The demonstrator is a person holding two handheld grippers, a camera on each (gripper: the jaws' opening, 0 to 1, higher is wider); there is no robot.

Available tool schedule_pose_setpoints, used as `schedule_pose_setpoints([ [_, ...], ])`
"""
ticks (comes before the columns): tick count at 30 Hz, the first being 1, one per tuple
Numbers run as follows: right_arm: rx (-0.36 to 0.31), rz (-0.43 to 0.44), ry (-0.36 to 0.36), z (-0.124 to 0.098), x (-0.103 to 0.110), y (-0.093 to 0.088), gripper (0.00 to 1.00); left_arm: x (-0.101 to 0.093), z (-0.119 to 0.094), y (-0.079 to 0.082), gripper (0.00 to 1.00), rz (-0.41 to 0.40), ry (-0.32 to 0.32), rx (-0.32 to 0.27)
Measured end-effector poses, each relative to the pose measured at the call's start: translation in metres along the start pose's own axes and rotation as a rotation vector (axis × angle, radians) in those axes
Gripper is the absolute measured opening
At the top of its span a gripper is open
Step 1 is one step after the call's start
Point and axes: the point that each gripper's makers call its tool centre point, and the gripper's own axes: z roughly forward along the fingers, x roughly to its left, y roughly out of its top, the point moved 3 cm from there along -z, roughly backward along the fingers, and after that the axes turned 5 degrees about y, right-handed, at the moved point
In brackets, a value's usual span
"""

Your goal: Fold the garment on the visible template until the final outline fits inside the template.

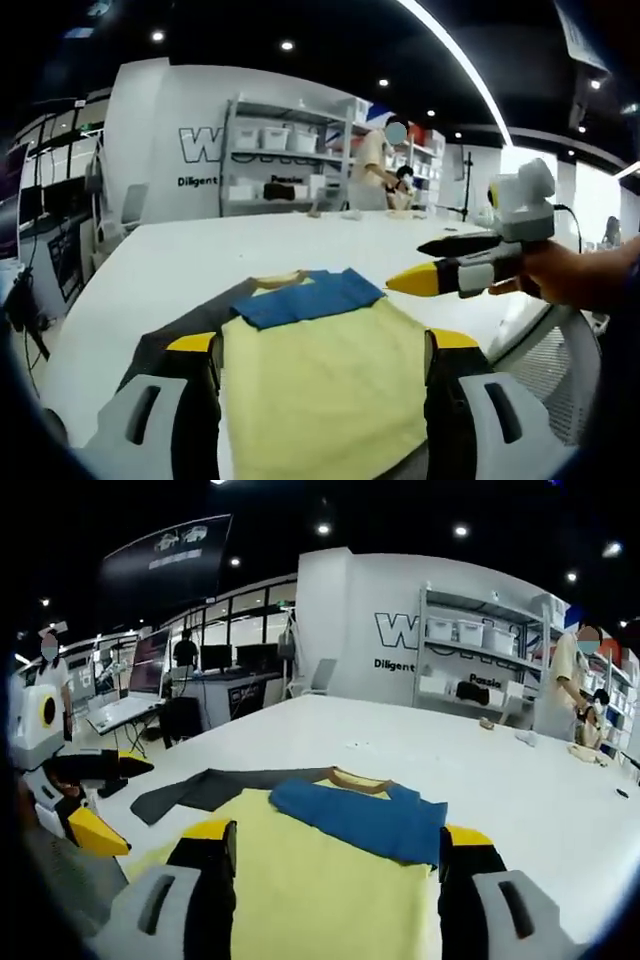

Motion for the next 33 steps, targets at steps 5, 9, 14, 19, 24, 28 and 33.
schedule_pose_setpoints([
  [5,0.001,0.002,-0.015,-0.009,0.005,-0.007,0.82,0.0,0.001,-0.001,0.8,-0.005,-0.013,0.009],
  [9,0.014,-0.01,-0.013,-0.011,0.008,-0.01,0.8,-0.002,0.0,-0.001,0.8,-0.008,-0.02,0.006],
  [14,-0.008,-0.023,-0.014,-0.01,0.006,-0.006,0.8,0.003,-0.003,0.005,0.8,0.002,-0.009,-0.014],
  [19,-0.007,-0.033,-0.003,-0.008,0.008,-0.006,0.79,0.041,-0.009,0.006,0.8,0.006,0.096,-0.03],
  [24,-0.014,-0.035,0.003,-0.009,0.008,-0.005,0.79,0.087,-0.021,-0.004,0.8,0.0,0.188,-0.012],
  [28,-0.012,-0.04,0.013,-0.008,0.01,-0.005,0.79,0.125,-0.03,-0.008,0.79,0.073,0.229,0.019],
  [33,-0.01,-0.039,0.014,-0.008,0.01,-0.005,0.78,0.151,-0.04,-0.045,0.75,0.096,0.242,0.107],
])
